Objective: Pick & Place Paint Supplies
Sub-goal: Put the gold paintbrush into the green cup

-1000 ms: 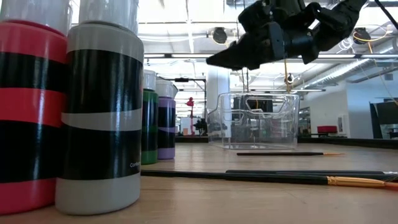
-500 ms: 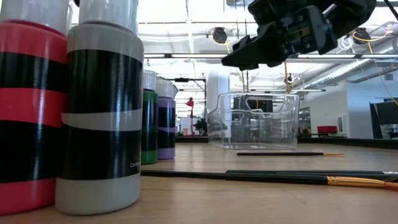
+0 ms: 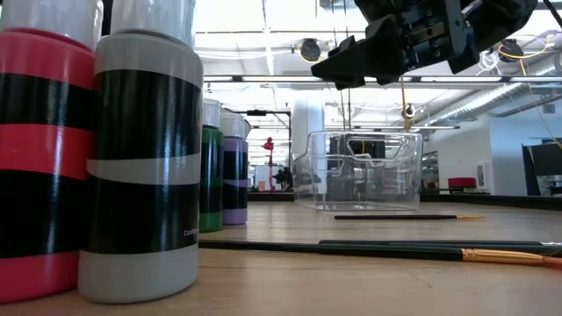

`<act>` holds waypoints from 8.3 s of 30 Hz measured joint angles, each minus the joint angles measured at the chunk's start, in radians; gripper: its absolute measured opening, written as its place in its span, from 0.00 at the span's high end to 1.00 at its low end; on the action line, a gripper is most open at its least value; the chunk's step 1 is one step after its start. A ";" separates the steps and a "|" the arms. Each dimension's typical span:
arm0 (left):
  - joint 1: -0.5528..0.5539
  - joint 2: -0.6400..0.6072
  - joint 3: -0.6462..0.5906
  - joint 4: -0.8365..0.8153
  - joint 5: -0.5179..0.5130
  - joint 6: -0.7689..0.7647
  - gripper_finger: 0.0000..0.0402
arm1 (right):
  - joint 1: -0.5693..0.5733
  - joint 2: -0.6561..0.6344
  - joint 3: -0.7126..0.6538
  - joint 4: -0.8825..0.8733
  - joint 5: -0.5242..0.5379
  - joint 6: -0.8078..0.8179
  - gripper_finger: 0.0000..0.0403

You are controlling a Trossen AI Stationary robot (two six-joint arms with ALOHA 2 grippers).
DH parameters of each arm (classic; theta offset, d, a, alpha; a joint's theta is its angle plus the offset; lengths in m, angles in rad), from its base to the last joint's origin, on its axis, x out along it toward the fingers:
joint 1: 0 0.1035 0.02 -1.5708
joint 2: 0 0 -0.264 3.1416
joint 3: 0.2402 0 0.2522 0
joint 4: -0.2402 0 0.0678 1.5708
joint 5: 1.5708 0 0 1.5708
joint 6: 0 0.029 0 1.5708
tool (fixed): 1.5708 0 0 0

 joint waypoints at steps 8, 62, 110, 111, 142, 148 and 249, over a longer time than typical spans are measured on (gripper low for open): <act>0.072 0.000 -0.172 0.203 0.032 -0.038 1.00 | 0.000 0.000 0.000 0.034 0.000 -0.004 0.77; 0.109 -0.012 0.016 0.193 0.302 0.246 0.63 | 0.000 0.001 0.000 0.039 -0.001 0.011 0.76; -0.045 0.094 -0.428 0.958 0.316 0.509 0.96 | 0.462 -0.022 0.389 -1.244 0.738 0.753 0.78; -0.045 0.094 -0.428 0.958 0.317 0.512 0.96 | 0.467 -0.022 0.365 -1.246 0.737 0.789 0.76; -0.045 0.094 -0.428 0.954 0.316 0.527 0.95 | 0.337 -0.021 -0.016 -1.023 0.574 0.867 0.57; -0.045 0.094 -0.427 0.954 0.317 0.527 0.95 | 0.337 -0.007 -0.064 -0.911 0.578 0.867 0.60; -0.012 0.538 0.298 0.695 0.479 0.589 0.55 | -0.058 0.027 -0.073 0.428 0.022 -0.031 1.00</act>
